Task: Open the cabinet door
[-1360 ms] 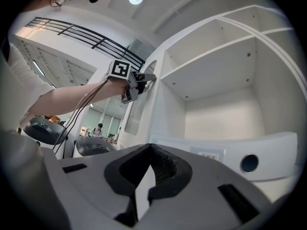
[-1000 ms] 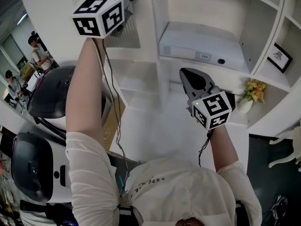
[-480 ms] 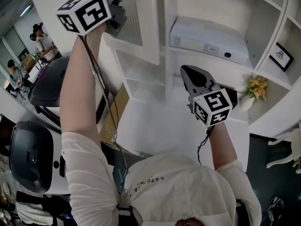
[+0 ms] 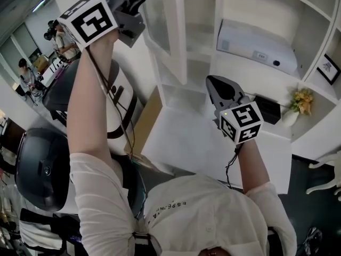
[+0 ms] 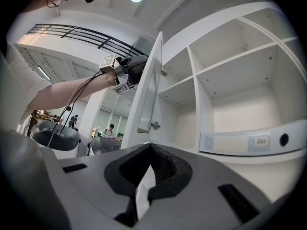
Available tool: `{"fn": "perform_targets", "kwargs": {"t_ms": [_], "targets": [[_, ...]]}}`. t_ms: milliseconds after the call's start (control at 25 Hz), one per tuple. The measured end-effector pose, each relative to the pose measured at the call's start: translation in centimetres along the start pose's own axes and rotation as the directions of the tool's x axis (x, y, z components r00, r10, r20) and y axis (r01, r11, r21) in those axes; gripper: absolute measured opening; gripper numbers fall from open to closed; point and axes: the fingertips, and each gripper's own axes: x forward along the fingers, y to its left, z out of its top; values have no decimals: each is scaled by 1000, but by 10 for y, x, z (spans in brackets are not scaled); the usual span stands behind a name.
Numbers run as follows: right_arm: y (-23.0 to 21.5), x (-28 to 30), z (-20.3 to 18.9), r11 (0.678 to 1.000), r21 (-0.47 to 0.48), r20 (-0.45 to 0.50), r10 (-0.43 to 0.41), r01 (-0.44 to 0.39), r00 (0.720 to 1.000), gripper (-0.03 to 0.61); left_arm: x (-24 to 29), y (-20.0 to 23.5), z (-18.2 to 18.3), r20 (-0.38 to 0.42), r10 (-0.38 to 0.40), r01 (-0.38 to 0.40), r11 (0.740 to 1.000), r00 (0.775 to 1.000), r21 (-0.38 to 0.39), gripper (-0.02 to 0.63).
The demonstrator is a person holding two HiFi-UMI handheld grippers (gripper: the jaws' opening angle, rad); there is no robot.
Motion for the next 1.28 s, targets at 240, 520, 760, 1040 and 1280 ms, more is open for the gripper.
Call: {"fn": "perform_targets", "kwargs": {"t_ms": [240,520,760,1040,1280], "targets": [[69,29,6,999,-10,3,48,-48,999,11,-74,9,28,33,-35,37,998,999,-50,74],[128,55,11,992,26,18,126,-126,992,11,-123,33,39,80,-52,60,993,995,-103,80],[151,75,7,992,13,7,123,-123,992,11,-157,55,45,101,-30,41,993,994,-109,84],[172,89,24,994,33,82,104,-107,991,11,-204,85,53,125,9,5,994,992,-106,84],[175,95,30,992,51,121,106,-113,987,11,-218,110,46,121,62,-51,994,991,-97,83]]}}
